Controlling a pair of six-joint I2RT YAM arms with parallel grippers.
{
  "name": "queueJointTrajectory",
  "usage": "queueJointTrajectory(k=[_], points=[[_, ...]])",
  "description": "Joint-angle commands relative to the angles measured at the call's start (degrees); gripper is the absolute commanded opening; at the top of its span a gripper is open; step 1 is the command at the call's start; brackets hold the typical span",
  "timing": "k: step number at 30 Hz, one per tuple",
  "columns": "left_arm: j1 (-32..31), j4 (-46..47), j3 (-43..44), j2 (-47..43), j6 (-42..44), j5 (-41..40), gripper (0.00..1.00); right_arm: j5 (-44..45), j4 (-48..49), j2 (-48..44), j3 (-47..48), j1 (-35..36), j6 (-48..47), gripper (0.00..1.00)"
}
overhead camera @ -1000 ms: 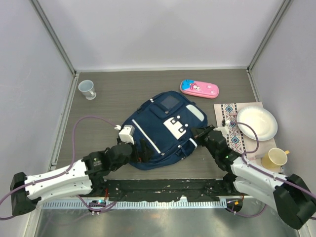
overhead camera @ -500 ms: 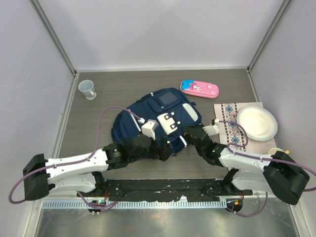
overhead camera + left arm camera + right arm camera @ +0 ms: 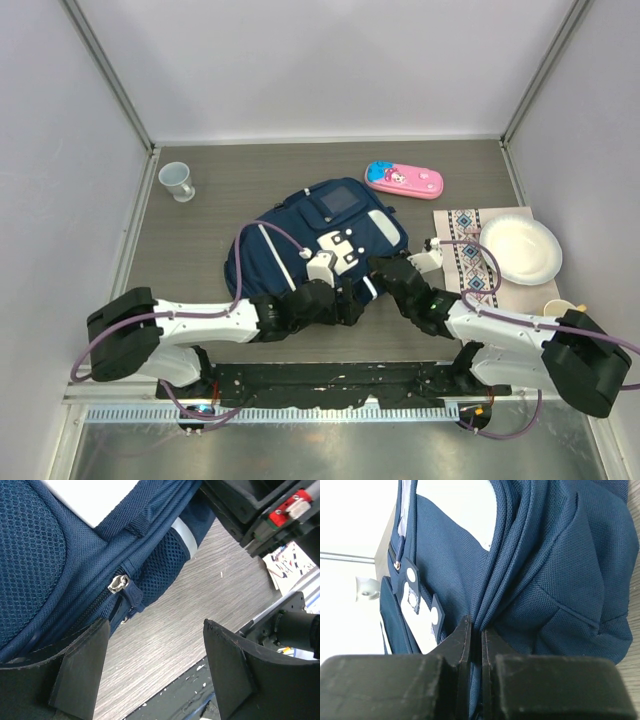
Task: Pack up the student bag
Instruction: Adjust the student bag at the center of the board, then unzip the student bag at the center of the board.
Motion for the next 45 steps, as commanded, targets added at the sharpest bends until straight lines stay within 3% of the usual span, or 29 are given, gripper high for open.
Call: queueJointTrajectory(k=[1, 6, 9, 11, 13, 14, 15, 17, 20, 24, 26, 27, 33, 36, 38, 40, 42, 43, 44, 45], points=[[-0.2, 5.8, 2.5, 1.8, -1.4, -5.7, 0.79, -0.6, -1.0, -3.1, 1.3, 1.7, -6.6, 0.01], [-0.2, 4.4, 4.5, 4.3, -0.8, -8.8, 0.74, -2.1, -0.5, -5.6, 0.1, 1.7, -8.2, 0.01], [-0.2, 5.2, 5.5, 5.9, -0.8, -9.0, 0.63, -2.5, -0.6, -6.5, -0.1, 1.8, -9.1, 0.01], [-0.2, 6.3, 6.2, 6.4, -0.2, -8.3, 0.49, -2.6, -0.7, -6.5, 0.0, 1.9, -9.4, 0.01], [-0.2, 6.3, 6.5, 6.1, -0.2, -7.9, 0.45, -2.6, -1.0, -7.1, -0.1, 1.9, -9.5, 0.01], [-0.2, 6.2, 6.4, 6.2, -0.3, -8.6, 0.47, -2.5, -1.0, -7.3, -0.1, 1.9, -9.6, 0.01], [-0.2, 5.8, 6.4, 6.1, -0.5, -9.0, 0.62, -2.7, -1.0, -7.3, -0.3, 2.0, -9.8, 0.01], [-0.2, 4.8, 7.1, 6.8, -0.3, -10.2, 0.7, -3.2, -0.2, -7.5, -0.5, 2.1, -10.4, 0.01], [-0.2, 2.3, 8.7, 8.2, -0.3, -11.7, 0.71, -3.8, -0.2, -7.3, -0.3, 2.4, -11.1, 0.01], [-0.2, -2.2, 12.5, 11.1, 0.5, -14.6, 0.65, -3.3, -0.1, -7.5, -0.6, 3.3, -10.9, 0.01], [-0.2, -4.3, 14.6, 12.4, 0.6, -15.9, 0.59, -3.1, -0.2, -7.6, -0.7, 3.6, -11.0, 0.01], [-0.2, -6.5, 15.0, 13.2, 0.3, -16.4, 0.47, -3.0, -0.3, -8.1, -0.7, 3.8, -11.0, 0.01], [-0.2, -8.9, 14.5, 13.0, -1.7, -22.0, 0.35, -1.8, -1.3, -9.4, -0.7, 4.6, -11.5, 0.01], [-0.2, -9.3, 14.3, 12.4, -2.3, -23.6, 0.14, -1.2, -1.7, -9.7, -0.7, 4.6, -11.5, 0.01], [-0.2, -9.2, 13.6, 11.6, -3.0, -23.7, 0.13, -1.1, -1.9, -9.7, -0.7, 4.8, -11.4, 0.01], [-0.2, -8.4, 12.1, 10.7, -3.3, -23.7, 0.04, -0.9, -2.2, -9.6, -0.6, 4.8, -11.5, 0.01], [-0.2, -6.9, 10.8, 9.3, -3.8, -23.9, 0.06, -0.6, -2.3, -9.5, -0.7, 4.8, -11.4, 0.01], [-0.2, -6.5, 9.6, 8.8, -4.0, -24.1, 0.12, -0.8, -2.3, -9.6, -0.8, 4.8, -11.3, 0.01], [-0.2, -5.1, 8.8, 7.6, -4.1, -24.2, 0.25, -0.8, -2.1, -9.4, -0.8, 4.9, -11.4, 0.01], [-0.2, -4.8, 8.2, 7.0, -4.0, -24.3, 0.5, -0.8, -1.9, -9.4, -0.8, 4.9, -11.4, 0.01]])
